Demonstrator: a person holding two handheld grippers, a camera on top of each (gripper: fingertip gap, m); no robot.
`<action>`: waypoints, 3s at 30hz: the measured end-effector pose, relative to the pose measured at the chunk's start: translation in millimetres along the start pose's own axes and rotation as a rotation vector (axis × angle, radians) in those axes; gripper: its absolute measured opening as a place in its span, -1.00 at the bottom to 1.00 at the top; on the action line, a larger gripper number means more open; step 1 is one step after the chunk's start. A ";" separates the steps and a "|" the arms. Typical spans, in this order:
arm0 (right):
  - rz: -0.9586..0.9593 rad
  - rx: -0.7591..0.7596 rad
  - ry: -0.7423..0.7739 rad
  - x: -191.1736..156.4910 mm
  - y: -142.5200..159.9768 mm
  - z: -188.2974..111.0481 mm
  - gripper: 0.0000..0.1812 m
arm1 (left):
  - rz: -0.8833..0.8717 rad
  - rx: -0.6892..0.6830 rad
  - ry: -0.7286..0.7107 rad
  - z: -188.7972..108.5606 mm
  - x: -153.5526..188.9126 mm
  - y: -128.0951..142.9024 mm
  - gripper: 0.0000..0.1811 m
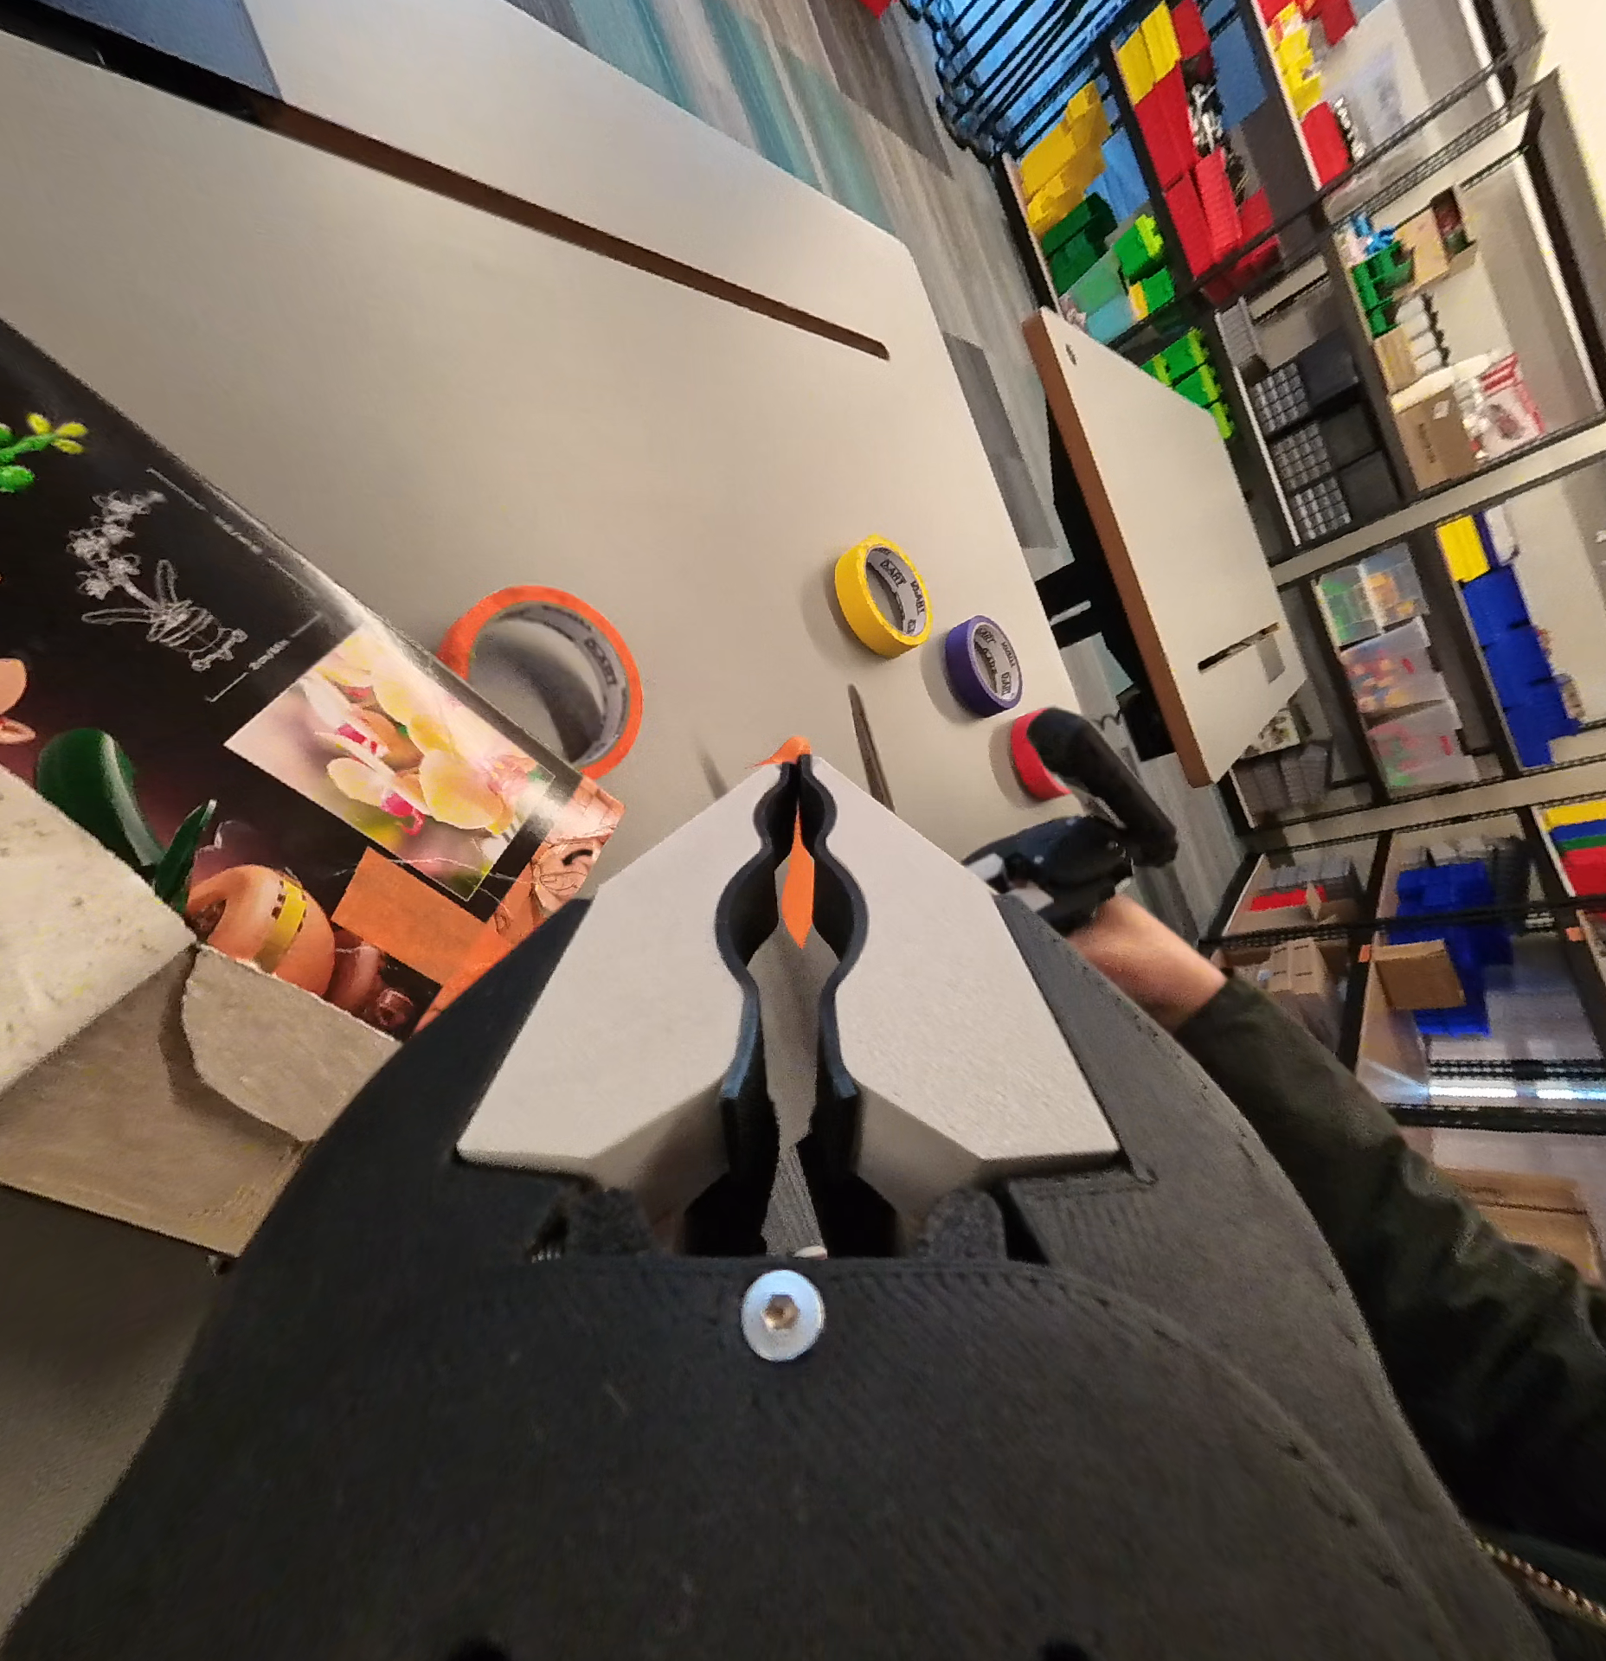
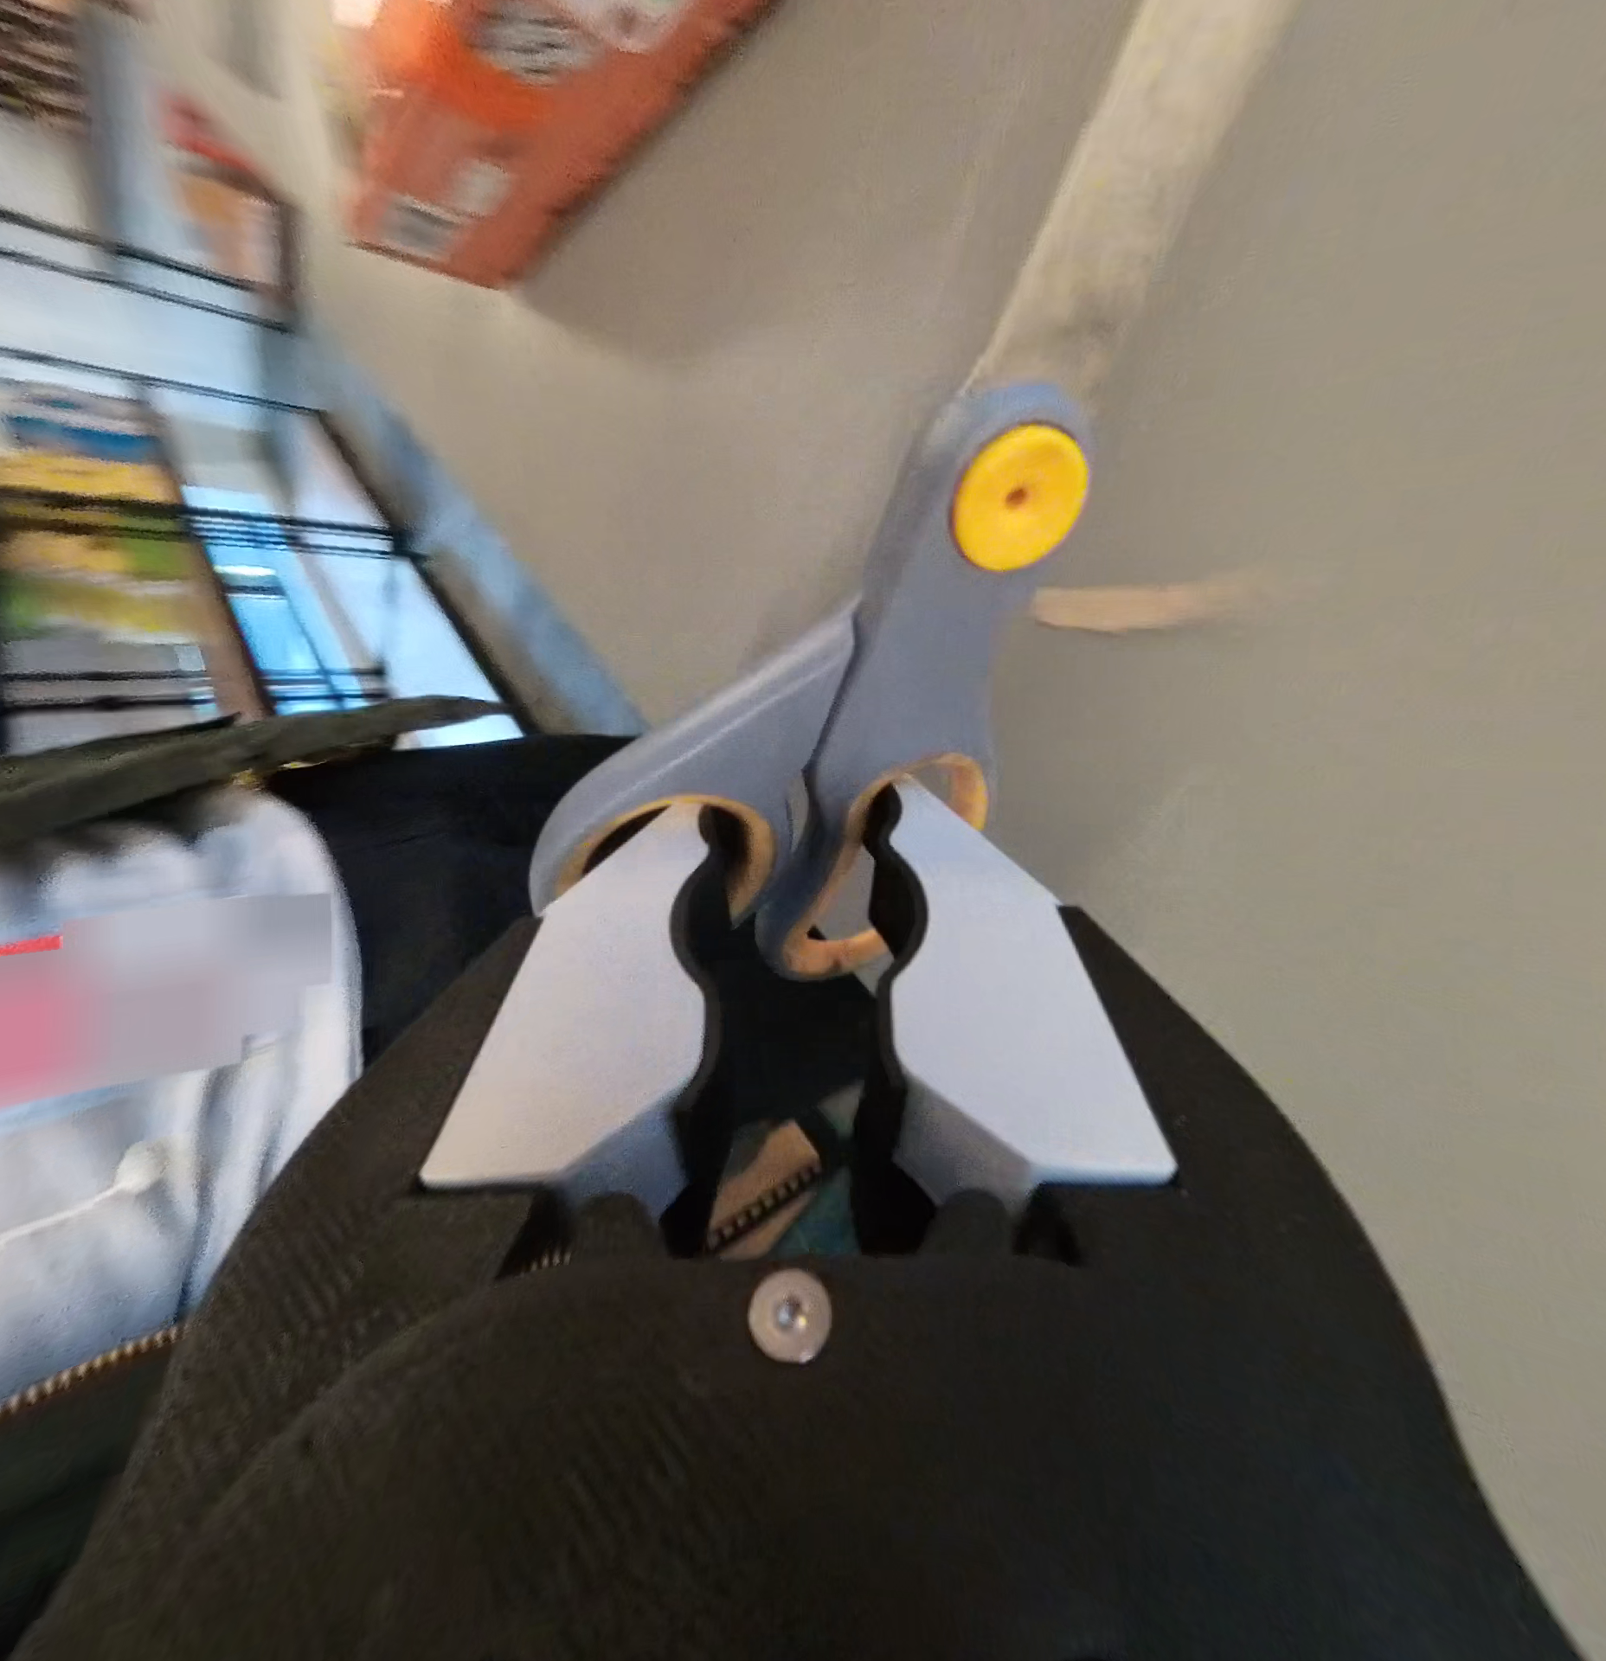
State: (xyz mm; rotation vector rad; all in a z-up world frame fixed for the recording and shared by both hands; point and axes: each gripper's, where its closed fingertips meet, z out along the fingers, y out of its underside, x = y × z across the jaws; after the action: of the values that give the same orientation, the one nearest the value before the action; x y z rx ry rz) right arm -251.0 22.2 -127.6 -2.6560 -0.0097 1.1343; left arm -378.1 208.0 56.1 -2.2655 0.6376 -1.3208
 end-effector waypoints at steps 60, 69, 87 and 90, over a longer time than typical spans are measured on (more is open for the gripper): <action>-0.340 0.031 -0.533 -315.2 -65.3 -9.8 -1.00 | 0.402 0.002 0.305 -141.6 63.8 77.7 -0.89; -1.175 0.067 -0.197 -339.7 -47.8 -100.6 -1.00 | 0.194 0.394 0.585 -216.2 110.1 46.3 -0.70; -1.911 0.347 0.440 -387.6 -54.6 -195.2 -1.00 | 0.869 0.323 0.537 -182.1 265.9 78.5 -0.58; -1.921 0.342 0.442 -389.4 -52.8 -195.8 -1.00 | 0.863 0.292 0.596 -169.6 270.1 84.1 -0.61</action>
State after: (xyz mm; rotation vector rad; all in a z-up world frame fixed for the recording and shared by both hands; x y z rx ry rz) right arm -378.0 -12.2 291.3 -1.3070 -1.5846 -0.1462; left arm -423.7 -41.4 267.2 -1.0973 1.3193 -1.4519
